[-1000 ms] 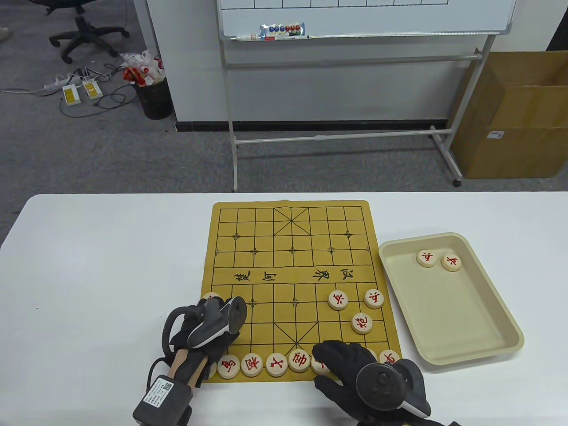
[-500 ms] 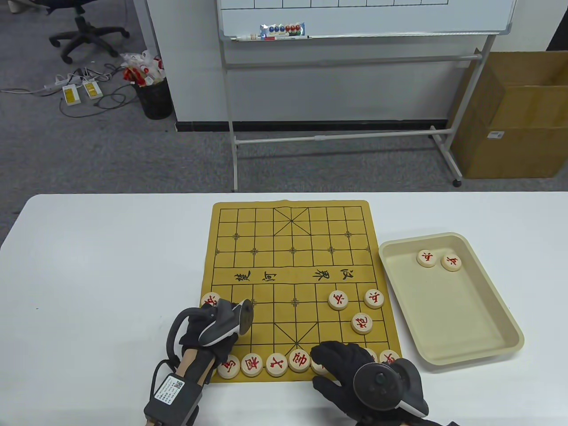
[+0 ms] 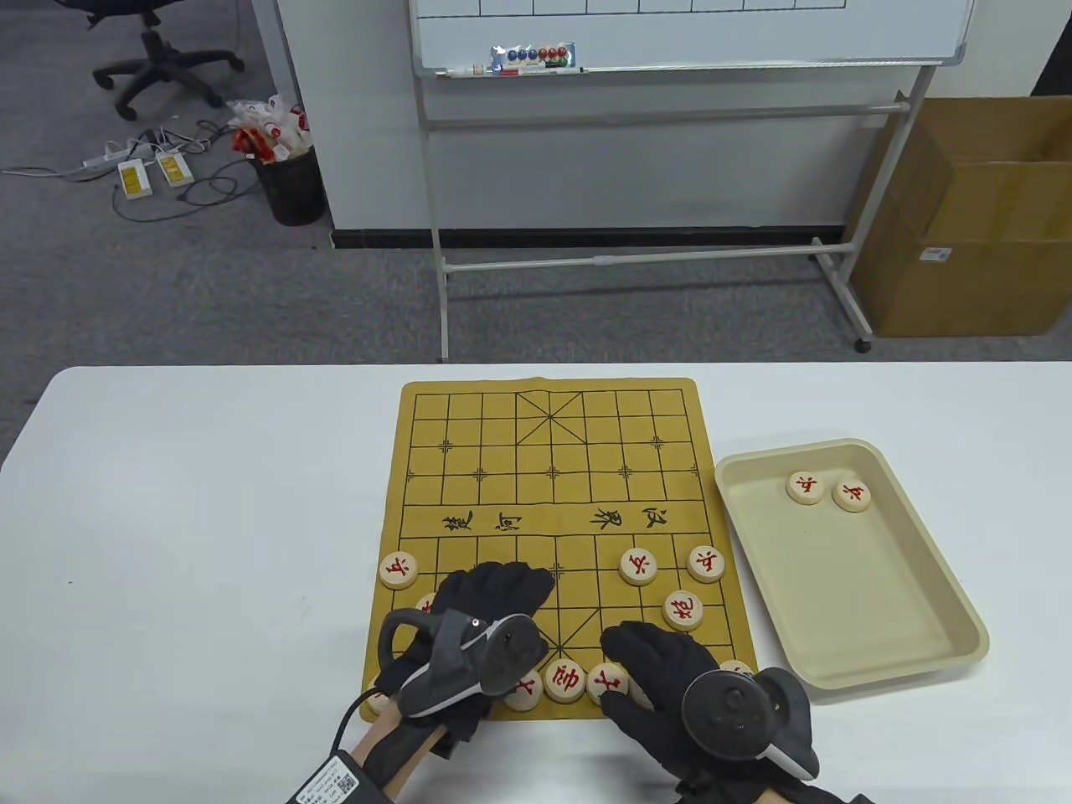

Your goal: Set up Chinese chess pieces

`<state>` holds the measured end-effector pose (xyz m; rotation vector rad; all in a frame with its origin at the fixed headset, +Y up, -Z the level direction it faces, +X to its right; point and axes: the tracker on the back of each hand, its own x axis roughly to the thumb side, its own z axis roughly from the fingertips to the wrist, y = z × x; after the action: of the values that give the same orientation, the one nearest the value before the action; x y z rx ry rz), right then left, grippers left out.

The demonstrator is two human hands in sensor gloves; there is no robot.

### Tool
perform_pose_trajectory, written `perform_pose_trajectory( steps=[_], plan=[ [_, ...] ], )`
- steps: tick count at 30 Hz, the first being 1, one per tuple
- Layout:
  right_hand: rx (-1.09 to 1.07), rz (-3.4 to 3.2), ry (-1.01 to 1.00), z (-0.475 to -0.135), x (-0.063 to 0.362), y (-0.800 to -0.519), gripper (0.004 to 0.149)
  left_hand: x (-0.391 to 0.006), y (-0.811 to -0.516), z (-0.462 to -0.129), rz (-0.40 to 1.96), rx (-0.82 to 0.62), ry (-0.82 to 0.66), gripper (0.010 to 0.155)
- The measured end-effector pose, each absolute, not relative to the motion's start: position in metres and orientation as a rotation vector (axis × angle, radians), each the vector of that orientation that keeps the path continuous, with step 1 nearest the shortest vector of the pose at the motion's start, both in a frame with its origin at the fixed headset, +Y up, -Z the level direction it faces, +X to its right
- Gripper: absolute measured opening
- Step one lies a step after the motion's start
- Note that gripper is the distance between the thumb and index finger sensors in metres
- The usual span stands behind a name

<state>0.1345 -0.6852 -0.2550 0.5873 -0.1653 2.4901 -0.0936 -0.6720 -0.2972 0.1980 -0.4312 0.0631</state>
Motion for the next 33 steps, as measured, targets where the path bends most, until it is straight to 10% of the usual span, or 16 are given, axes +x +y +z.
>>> perform_pose_trajectory(
  steps=[14, 22, 33],
  plan=[
    [0.477, 2.525, -0.130, -0.284, 0.166, -0.668, 0.077, -0.092, -0.688, -0.277, 0.265, 0.140, -0.531, 0.080],
    [-0.015, 2.740, -0.187, -0.394, 0.258, -0.621, 0.074, -0.095, -0.686, -0.278, 0.276, 0.149, -0.522, 0.080],
    [-0.428, 3.175, 0.281, -0.516, 0.305, -0.702, 0.071, -0.094, -0.687, -0.276, 0.277, 0.138, -0.543, 0.080]
  ],
)
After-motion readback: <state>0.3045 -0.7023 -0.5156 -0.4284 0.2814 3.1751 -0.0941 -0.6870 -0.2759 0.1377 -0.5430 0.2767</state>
